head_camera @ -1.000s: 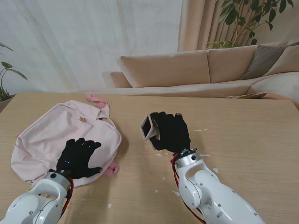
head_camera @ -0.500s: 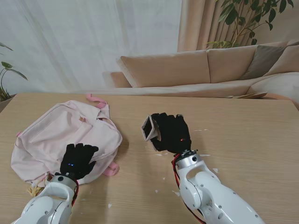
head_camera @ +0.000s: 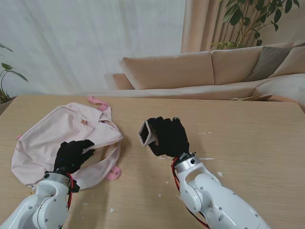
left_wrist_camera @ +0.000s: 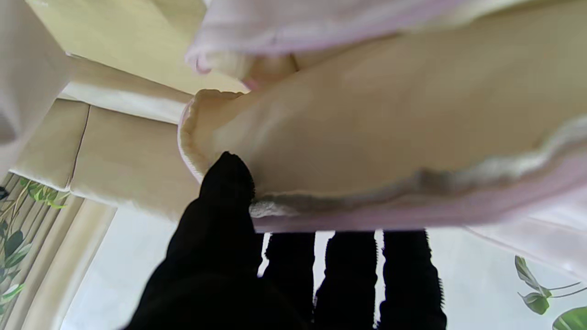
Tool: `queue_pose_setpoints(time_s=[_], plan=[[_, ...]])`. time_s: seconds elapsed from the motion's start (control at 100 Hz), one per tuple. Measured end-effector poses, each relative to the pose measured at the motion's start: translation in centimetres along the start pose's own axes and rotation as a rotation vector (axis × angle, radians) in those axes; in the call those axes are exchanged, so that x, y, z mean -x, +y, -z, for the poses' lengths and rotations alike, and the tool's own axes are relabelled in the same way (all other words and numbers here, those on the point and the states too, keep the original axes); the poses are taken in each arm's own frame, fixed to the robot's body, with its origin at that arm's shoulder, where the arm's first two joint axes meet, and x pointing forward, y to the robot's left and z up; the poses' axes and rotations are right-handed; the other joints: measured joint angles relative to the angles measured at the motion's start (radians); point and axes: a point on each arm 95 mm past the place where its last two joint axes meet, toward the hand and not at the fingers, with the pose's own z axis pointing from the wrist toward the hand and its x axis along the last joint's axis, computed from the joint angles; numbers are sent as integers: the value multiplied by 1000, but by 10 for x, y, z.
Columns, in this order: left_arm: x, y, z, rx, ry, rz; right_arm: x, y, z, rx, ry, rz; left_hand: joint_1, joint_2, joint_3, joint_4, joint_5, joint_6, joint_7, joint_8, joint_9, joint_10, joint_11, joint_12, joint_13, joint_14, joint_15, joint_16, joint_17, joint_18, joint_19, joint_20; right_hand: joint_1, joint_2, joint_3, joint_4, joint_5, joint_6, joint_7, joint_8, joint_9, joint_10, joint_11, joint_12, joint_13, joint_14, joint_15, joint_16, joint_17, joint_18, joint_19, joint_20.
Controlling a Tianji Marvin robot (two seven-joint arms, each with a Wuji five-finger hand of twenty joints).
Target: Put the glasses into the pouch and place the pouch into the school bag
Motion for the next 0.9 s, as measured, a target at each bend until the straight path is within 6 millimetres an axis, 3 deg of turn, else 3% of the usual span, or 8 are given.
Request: queue_pose_setpoints(time_s=[0.19, 0.45, 0.63, 0.69, 0.73, 0.76, 0.8, 0.9], plan=[[-6, -21, -9, -15, 22, 125, -10, -6, -12, -7, 65, 11, 0, 0, 12, 0, 0, 14, 51, 2, 59, 35, 22, 15, 69, 33, 55, 13, 49, 28, 68, 0, 0, 0, 0, 0, 0, 0, 0, 0, 0, 0, 0, 0, 0, 0, 0, 0, 0, 0, 0, 0], [-30, -52, -25, -30, 83, 197, -28, -16, -28, 3, 155, 34, 0, 0, 30, 0, 0, 44, 142, 41, 147, 42, 100, 59, 146, 49, 164, 39, 102, 55, 191, 0, 0, 0, 8, 0, 0, -3, 0, 0, 0, -2, 0, 0, 0, 0, 0, 0, 7, 0, 0, 0], [-45, -66, -26, -39, 119, 118, -34, -17, -37, 13, 159, 12, 0, 0, 30, 0, 0, 48, 203, 85, 150, 45, 162, 104, 153, 49, 219, 67, 90, 55, 226, 1, 0, 0, 9, 0, 0, -22, 0, 0, 0, -3, 0, 0, 0, 0, 0, 0, 9, 0, 0, 0], [-46, -67, -26, -29, 124, 66, -35, -17, -38, 15, 156, 6, -3, -1, 18, 21, -22, 46, 179, 64, 109, 45, 152, 104, 106, 37, 182, 67, 59, 50, 201, -2, 0, 0, 9, 0, 0, -22, 0, 0, 0, -3, 0, 0, 0, 0, 0, 0, 9, 0, 0, 0], [-46, -67, -25, -22, 126, 49, -35, -16, -38, 16, 153, 5, -62, -50, 80, 21, -14, 47, 145, 52, 65, 43, 133, 103, 73, 27, 141, 67, 39, 41, 176, -2, 0, 0, 9, 0, 0, -22, 0, 0, 0, -3, 0, 0, 0, 0, 0, 0, 9, 0, 0, 0], [-45, -66, -24, -13, 126, 40, -34, -16, -38, 18, 152, 6, -126, -68, 174, 21, -60, 44, 99, 35, 37, 31, 115, 93, 49, 23, 119, 67, 28, 36, 157, -2, 0, 0, 9, 0, 0, -22, 0, 0, 0, -3, 0, 0, 0, 0, 0, 0, 9, 0, 0, 0], [-44, -64, -22, -4, 126, 21, -34, -15, -38, 19, 148, 7, -224, -106, 304, 21, -64, 41, 50, 36, 1, 26, 87, 79, 24, 12, 76, 54, 9, 36, 123, -10, 0, 0, 9, 0, 0, -22, 0, 0, 0, -3, 0, 0, 0, 0, 0, 0, 9, 0, 0, 0], [-41, -59, -16, 20, 122, -94, -31, -13, -37, 22, 138, 6, -423, -141, 524, 14, -132, 44, -50, 37, -94, 7, 33, 51, -50, -13, -18, 15, -41, 10, 9, -36, 0, 0, 10, 0, 0, -22, 0, 0, 0, -3, 0, 0, 0, 0, 0, 0, 10, 0, 0, 0]])
